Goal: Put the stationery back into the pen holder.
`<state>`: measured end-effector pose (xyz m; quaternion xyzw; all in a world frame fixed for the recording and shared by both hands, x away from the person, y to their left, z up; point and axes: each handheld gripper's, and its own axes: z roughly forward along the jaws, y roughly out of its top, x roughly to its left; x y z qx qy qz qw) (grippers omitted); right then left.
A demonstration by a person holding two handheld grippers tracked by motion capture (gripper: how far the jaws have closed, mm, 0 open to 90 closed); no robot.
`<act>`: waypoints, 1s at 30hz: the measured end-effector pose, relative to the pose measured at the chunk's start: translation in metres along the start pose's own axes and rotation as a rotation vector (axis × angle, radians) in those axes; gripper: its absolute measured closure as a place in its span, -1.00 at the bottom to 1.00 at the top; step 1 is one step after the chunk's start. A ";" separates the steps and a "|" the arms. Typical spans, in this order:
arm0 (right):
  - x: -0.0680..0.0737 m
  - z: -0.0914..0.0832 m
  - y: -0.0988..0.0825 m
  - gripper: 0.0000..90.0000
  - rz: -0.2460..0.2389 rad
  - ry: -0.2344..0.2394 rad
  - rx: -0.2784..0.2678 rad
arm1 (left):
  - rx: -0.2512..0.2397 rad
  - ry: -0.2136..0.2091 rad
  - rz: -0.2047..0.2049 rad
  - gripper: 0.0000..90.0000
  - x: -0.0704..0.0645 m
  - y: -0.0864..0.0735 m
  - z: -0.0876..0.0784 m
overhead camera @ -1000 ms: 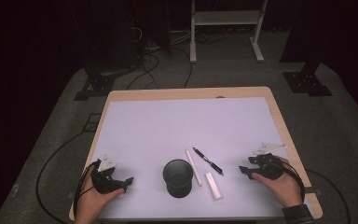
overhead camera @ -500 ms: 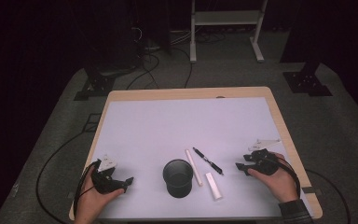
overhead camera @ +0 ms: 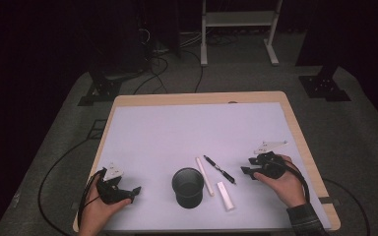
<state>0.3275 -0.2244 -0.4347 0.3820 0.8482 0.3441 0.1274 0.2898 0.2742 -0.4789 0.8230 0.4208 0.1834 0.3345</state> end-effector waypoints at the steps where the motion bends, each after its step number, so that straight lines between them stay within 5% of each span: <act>1: 0.000 0.000 0.000 0.14 0.000 0.000 0.000 | 0.000 0.000 0.000 -0.97 0.000 0.000 0.000; 30: 0.009 0.021 0.039 0.24 -0.064 0.043 0.014 | -0.004 0.001 -0.002 -0.97 0.000 0.000 0.000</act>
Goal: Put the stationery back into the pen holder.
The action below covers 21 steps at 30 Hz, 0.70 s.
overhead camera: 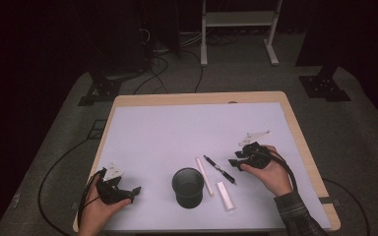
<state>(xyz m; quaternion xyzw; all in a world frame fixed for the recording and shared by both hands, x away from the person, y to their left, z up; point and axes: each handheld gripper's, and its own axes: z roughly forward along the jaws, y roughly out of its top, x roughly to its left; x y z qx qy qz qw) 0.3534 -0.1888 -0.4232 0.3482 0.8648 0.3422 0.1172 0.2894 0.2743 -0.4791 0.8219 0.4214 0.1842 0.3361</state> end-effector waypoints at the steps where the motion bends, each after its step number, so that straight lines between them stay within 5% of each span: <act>1: 0.000 0.000 0.000 0.24 0.000 0.000 0.000 | 0.000 0.000 0.000 -0.97 0.000 0.000 0.000; 21: 0.008 0.030 0.032 0.36 -0.033 0.061 0.067 | -0.004 0.000 -0.004 -0.97 0.000 0.000 0.000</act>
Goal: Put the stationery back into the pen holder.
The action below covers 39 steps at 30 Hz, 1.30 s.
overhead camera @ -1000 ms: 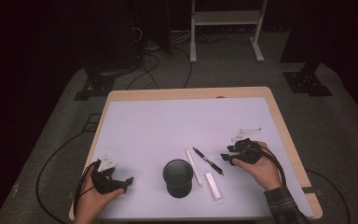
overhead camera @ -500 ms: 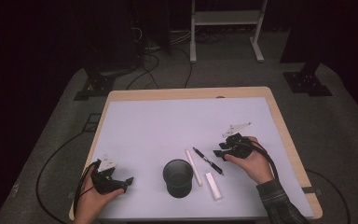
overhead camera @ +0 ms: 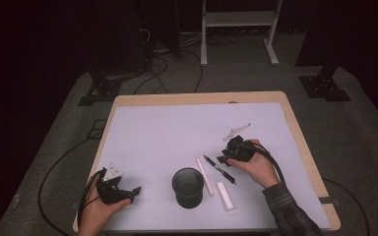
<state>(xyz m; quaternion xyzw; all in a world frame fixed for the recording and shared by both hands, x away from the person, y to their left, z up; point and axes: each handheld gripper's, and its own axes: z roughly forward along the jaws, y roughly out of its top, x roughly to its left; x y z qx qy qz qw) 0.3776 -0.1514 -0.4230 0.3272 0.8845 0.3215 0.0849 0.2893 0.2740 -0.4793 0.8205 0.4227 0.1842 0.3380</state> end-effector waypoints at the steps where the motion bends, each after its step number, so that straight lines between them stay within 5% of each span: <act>1: 0.000 0.000 0.000 0.36 0.000 0.000 0.000 | 0.001 0.001 0.004 -0.97 0.000 0.000 0.000; 10: 0.002 0.008 0.008 0.40 0.008 0.007 0.027 | 0.004 0.001 0.004 -0.97 0.000 0.000 0.000; 39: 0.013 0.047 0.038 0.57 0.014 0.010 0.240 | 0.000 0.000 0.004 -0.97 0.000 0.000 0.000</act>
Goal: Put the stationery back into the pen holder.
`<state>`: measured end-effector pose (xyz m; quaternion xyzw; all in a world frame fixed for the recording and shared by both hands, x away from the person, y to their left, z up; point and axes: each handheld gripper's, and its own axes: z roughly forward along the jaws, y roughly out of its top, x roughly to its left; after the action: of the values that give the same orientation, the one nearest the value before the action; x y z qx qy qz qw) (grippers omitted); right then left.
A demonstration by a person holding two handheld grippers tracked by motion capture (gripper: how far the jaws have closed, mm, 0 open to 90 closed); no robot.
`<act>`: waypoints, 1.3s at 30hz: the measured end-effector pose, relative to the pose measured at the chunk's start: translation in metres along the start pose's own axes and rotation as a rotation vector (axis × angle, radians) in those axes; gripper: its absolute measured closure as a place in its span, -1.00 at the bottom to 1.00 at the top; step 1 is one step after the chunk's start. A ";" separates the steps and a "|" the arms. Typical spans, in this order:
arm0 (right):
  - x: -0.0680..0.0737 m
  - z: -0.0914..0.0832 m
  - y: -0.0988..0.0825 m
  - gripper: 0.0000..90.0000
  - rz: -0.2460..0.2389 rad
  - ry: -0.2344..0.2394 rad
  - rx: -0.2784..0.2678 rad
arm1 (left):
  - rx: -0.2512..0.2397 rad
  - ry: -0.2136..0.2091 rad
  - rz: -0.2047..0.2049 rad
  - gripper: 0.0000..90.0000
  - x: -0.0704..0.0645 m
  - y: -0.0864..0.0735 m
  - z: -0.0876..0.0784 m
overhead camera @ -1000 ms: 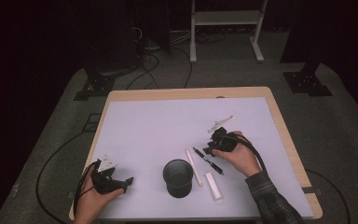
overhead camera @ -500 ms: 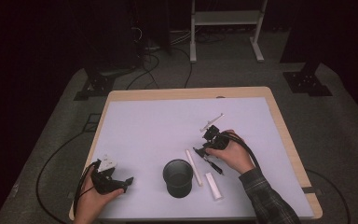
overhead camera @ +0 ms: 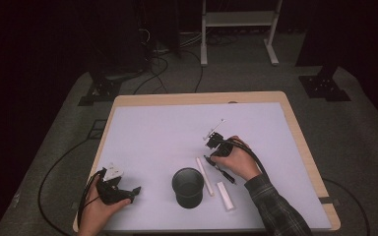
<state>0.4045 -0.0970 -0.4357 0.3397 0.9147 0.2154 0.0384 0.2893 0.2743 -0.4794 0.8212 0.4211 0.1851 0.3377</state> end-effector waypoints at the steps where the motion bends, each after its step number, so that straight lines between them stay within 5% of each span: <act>1: 0.000 0.000 0.000 0.57 0.000 0.000 0.000 | 0.000 0.000 0.000 -0.97 0.000 0.000 0.000; 24: 0.004 0.015 0.021 0.74 -0.030 -0.053 0.152 | 0.000 0.000 0.000 -0.97 0.000 0.000 0.000; 39: 0.003 0.014 0.021 0.77 -0.028 -0.048 0.147 | 0.000 0.000 0.000 -0.97 0.000 0.000 0.000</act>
<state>0.4186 -0.0758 -0.4398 0.3337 0.9316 0.1390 0.0383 0.2893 0.2743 -0.4794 0.8212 0.4212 0.1850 0.3377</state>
